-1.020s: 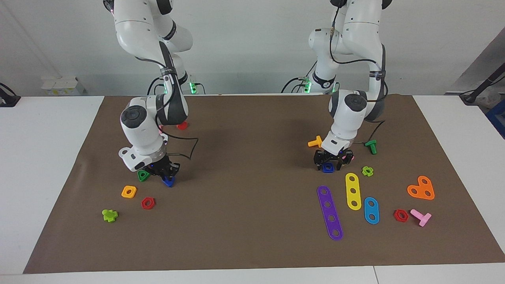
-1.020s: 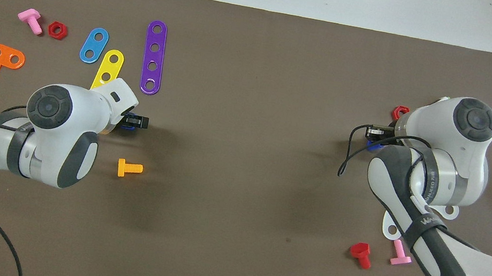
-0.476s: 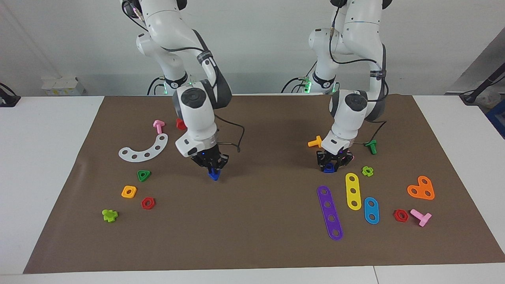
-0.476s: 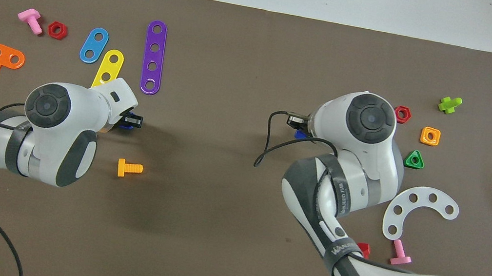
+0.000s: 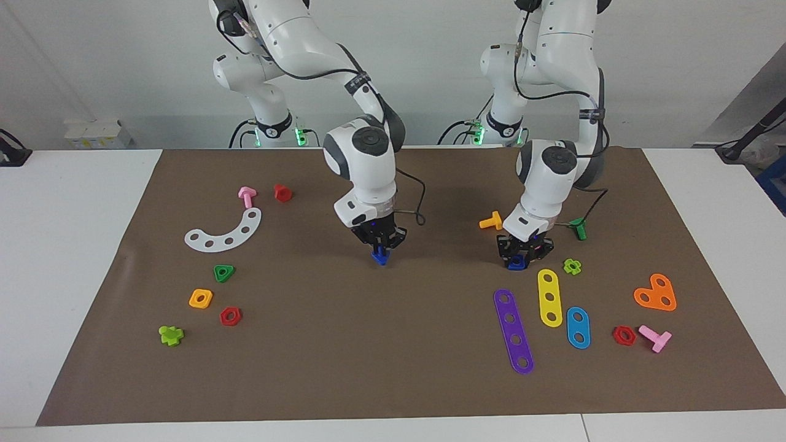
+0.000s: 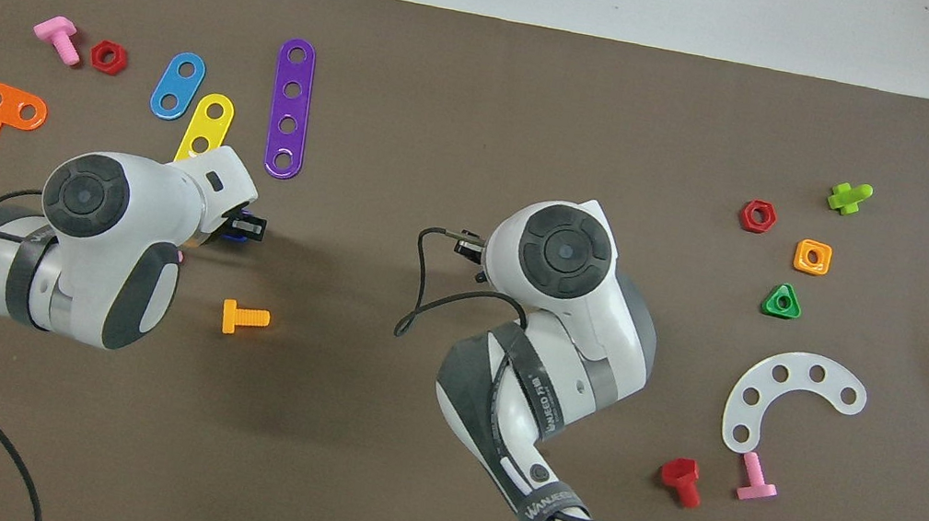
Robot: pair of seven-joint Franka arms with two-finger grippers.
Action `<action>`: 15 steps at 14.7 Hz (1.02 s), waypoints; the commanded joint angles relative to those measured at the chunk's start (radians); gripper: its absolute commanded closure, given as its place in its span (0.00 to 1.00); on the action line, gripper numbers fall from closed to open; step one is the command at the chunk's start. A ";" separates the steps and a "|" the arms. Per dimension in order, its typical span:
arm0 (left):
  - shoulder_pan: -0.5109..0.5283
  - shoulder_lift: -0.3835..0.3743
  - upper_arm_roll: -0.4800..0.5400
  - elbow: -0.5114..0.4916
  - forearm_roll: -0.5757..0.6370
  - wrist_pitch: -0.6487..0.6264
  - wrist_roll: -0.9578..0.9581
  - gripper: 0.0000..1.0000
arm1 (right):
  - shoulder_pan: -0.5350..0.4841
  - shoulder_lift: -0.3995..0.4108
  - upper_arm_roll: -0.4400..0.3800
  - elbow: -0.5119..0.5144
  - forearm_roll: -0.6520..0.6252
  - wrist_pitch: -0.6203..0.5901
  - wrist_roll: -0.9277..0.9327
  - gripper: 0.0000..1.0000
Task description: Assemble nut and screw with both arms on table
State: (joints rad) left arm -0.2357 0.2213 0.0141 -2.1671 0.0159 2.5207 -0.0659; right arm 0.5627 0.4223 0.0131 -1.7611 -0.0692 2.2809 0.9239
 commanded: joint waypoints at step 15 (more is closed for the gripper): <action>-0.128 0.112 -0.003 0.421 -0.096 -0.350 -0.250 1.00 | -0.108 -0.192 -0.001 -0.032 -0.009 -0.126 -0.017 0.00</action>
State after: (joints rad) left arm -0.3321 0.3049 -0.0026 -1.7921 -0.0608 2.2012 -0.2885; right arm 0.5254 0.3332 0.0007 -1.7164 -0.0779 2.1721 0.9709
